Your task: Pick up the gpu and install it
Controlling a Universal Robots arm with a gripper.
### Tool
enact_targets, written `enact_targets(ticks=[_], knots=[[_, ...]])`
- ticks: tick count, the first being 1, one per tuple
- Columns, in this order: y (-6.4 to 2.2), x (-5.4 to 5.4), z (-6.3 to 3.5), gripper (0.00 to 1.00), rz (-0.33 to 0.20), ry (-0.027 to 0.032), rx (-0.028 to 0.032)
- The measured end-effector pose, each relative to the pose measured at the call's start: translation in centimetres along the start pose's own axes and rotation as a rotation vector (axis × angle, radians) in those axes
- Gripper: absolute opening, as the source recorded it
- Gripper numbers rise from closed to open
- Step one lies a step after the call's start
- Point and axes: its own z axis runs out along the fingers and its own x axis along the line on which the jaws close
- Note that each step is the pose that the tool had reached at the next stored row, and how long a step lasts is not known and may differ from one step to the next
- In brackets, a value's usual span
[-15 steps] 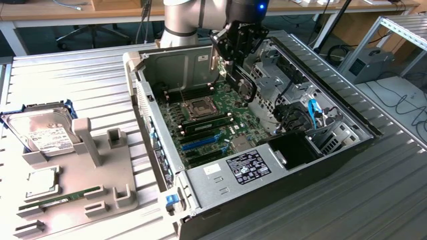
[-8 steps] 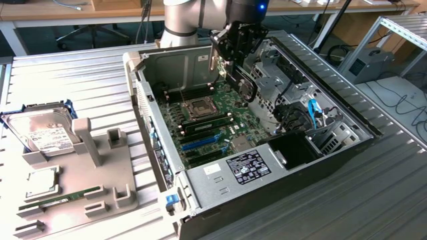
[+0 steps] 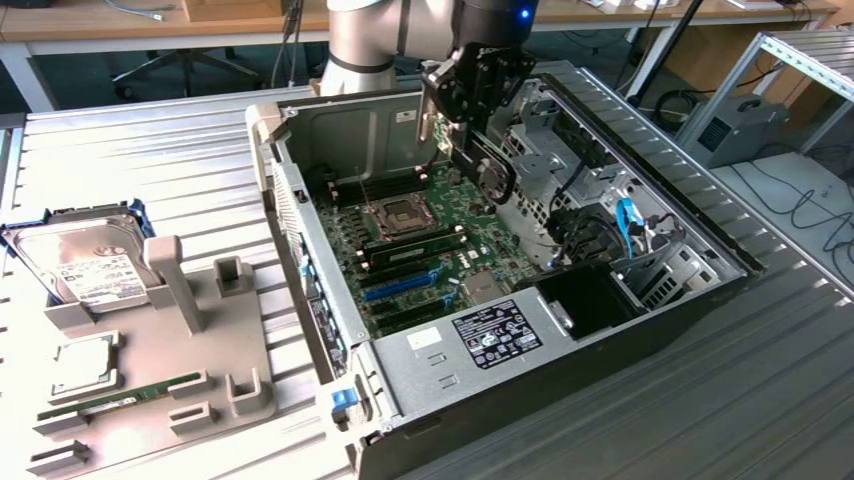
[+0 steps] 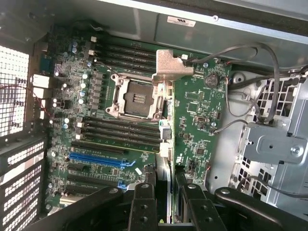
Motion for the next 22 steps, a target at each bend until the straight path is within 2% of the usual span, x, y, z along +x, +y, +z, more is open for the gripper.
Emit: enact_targets(ticks=[22], knots=[[0.01, 0.0, 0.08, 0.26, -0.06, -0.0037, -0.0019]])
